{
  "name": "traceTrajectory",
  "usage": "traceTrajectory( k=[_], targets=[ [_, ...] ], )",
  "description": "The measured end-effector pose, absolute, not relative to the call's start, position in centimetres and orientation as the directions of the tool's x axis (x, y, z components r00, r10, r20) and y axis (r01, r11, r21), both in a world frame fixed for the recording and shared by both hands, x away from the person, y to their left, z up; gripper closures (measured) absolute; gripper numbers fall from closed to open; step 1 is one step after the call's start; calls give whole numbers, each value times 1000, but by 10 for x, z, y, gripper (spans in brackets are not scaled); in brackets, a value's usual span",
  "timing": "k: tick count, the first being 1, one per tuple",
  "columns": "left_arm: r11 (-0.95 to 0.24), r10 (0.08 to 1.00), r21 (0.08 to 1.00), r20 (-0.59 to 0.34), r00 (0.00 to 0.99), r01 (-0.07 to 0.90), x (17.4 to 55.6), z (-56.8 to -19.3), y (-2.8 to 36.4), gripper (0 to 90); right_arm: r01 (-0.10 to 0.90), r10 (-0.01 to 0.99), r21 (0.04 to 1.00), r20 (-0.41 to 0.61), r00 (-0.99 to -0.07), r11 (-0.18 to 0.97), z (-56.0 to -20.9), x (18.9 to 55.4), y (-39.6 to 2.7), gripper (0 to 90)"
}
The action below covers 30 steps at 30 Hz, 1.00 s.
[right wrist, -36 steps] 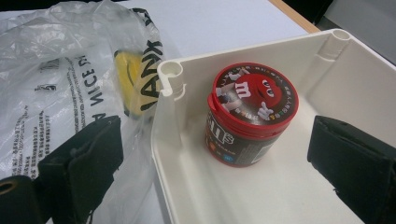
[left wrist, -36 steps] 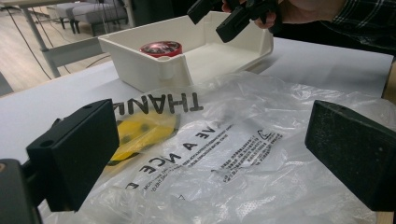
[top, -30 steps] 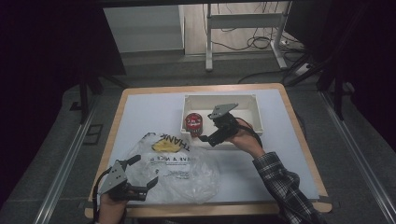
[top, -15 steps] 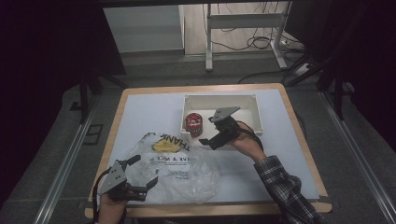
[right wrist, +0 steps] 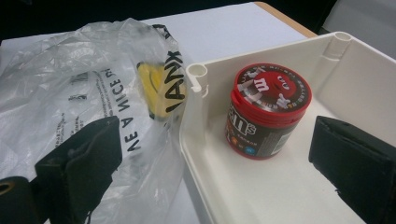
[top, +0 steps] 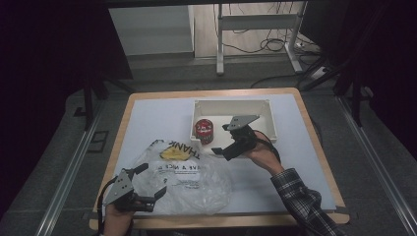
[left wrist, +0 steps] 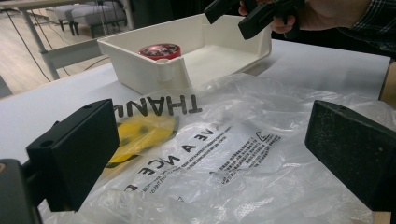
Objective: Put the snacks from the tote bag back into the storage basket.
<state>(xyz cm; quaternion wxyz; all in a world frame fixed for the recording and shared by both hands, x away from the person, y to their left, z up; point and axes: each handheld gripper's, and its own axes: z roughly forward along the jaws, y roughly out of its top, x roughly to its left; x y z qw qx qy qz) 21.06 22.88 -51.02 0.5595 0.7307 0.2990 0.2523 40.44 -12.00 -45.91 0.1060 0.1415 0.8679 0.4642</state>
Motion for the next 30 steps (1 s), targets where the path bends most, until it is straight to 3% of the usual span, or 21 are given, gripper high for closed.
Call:
traceTrajectory(
  k=[30],
  targets=[
    [-206, 716, 967, 43, 697, 152, 211, -510, 227, 28, 173, 360, 831, -35, -932, 529, -469, 383, -135, 30]
  ],
)
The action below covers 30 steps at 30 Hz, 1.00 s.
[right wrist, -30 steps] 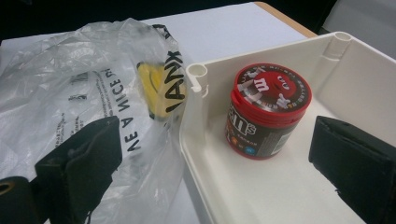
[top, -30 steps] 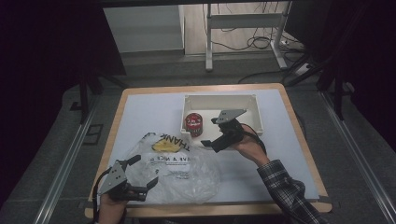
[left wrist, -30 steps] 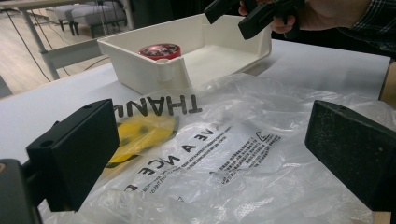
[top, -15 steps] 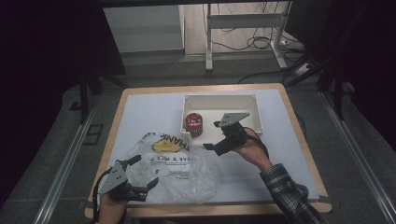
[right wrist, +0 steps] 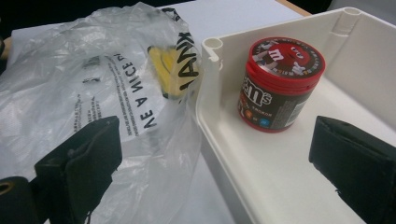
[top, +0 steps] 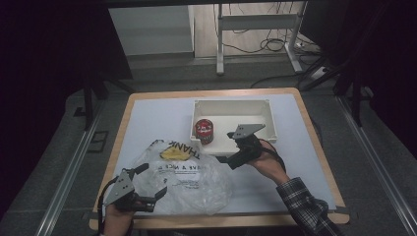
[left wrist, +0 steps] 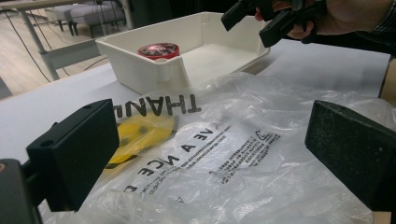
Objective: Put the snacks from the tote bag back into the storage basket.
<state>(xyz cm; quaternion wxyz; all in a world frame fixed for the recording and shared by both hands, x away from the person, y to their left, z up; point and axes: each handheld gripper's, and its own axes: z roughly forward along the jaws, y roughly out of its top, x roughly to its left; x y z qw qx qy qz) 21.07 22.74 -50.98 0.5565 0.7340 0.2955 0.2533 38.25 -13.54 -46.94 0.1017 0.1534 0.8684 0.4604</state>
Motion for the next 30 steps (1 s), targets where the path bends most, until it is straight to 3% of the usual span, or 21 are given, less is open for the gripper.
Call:
traceTrajectory(
  k=[30],
  targets=[
    [-208, 712, 967, 46, 701, 148, 212, -509, 227, 28, 187, 407, 860, -27, -913, 475, -475, 365, -167, 29]
  ],
)
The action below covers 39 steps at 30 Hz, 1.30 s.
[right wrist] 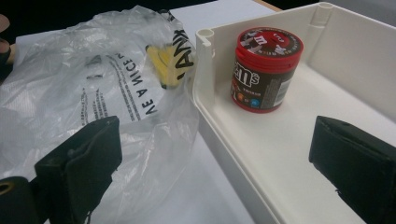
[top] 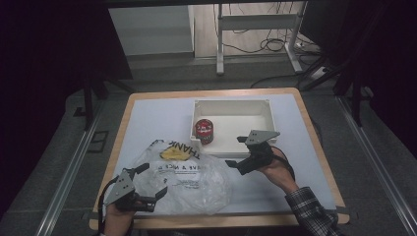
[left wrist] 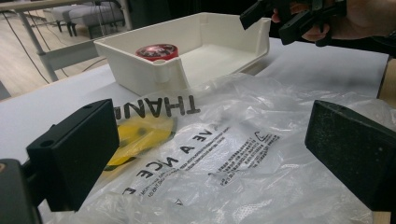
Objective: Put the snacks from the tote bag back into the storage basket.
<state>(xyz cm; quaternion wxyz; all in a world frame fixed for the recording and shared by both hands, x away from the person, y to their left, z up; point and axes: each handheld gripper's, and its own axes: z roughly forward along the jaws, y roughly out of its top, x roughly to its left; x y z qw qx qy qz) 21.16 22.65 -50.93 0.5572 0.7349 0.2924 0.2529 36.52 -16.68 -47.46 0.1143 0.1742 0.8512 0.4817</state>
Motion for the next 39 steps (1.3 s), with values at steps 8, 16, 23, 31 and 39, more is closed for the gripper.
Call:
traceTrajectory(
  k=[8, 16, 23, 31, 39],
  targets=[
    [-208, 711, 967, 46, 702, 147, 212, -509, 226, 28, 191, 423, 864, -29, -906, 467, -476, 360, -176, 29],
    [-211, 710, 966, 48, 702, 147, 212, -509, 226, 28, 197, 436, 859, -34, -899, 473, -480, 355, -184, 30],
    [-211, 708, 966, 47, 704, 147, 212, -509, 226, 31, 199, 442, 857, -37, -896, 475, -480, 351, -191, 30],
    [-212, 709, 966, 48, 704, 147, 212, -509, 226, 31, 206, 459, 859, -38, -888, 469, -480, 347, -201, 29],
    [-212, 710, 966, 49, 703, 147, 212, -509, 226, 31, 209, 473, 863, -39, -880, 460, -479, 343, -210, 29]
  ],
)
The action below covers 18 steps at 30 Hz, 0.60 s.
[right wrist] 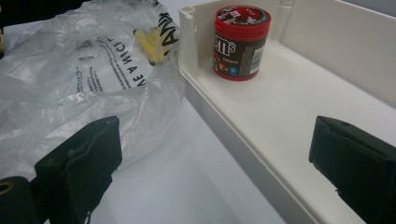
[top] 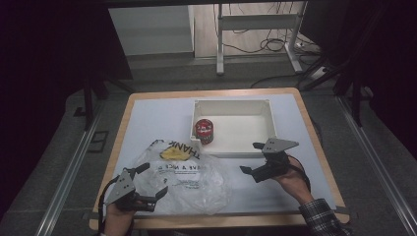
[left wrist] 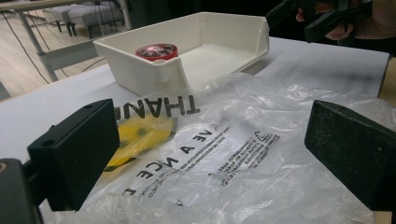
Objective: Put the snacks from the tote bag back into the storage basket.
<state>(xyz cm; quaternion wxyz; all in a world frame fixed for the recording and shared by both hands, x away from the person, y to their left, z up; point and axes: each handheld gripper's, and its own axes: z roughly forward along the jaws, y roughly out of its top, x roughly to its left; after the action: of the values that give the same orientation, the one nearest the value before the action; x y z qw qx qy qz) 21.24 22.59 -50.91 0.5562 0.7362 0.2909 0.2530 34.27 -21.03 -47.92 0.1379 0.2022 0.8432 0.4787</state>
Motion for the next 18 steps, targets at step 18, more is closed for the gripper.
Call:
traceTrajectory(
  k=[18],
  targets=[
    [-210, 710, 967, 47, 703, 147, 213, -509, 226, 30, 215, 518, 878, -44, -854, 428, -478, 332, -234, 29]
  ],
)
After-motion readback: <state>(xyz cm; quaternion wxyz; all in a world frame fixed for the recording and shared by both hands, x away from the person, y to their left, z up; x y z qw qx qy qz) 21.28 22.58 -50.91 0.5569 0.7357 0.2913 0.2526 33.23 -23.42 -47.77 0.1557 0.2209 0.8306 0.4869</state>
